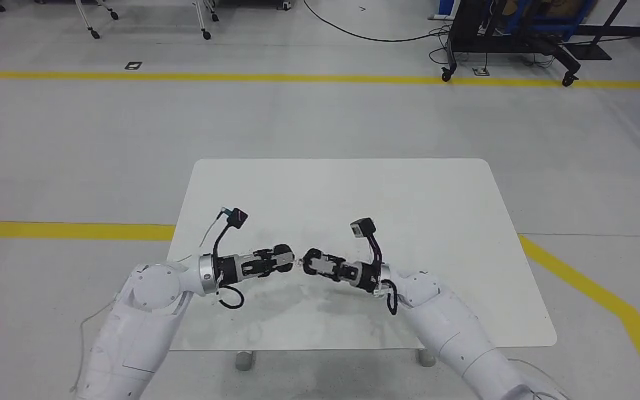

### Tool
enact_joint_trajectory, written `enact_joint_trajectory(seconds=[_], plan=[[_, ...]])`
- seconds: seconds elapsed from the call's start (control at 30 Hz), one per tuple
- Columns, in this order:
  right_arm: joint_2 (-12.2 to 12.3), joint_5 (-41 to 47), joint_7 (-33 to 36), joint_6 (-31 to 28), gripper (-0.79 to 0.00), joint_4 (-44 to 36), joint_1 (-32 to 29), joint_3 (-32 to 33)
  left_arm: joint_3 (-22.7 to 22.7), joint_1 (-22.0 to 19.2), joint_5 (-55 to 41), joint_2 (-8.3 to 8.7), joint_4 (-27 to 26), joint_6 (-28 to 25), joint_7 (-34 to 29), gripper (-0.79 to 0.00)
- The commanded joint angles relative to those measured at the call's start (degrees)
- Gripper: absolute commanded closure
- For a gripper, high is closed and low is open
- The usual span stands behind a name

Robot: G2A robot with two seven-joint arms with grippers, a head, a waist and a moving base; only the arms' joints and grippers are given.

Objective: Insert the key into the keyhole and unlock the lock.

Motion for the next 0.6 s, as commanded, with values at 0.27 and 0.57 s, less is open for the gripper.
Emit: enact_joint_trajectory(seconds=[0.27,0.57], plan=[[-0.01,0.6,2.1,1.85,-0.259,-0.19,0.42,-1.48,1.55,-0.2,0.65,0.39,-0.11,-0.25,-0.87,0.0],[0.02,0.87,2.16,1.75,-0.175,0.27,0.79,-1.89,2.04,-0.46,0.47,0.76,0.04,-0.63,-0.36,0.0]])
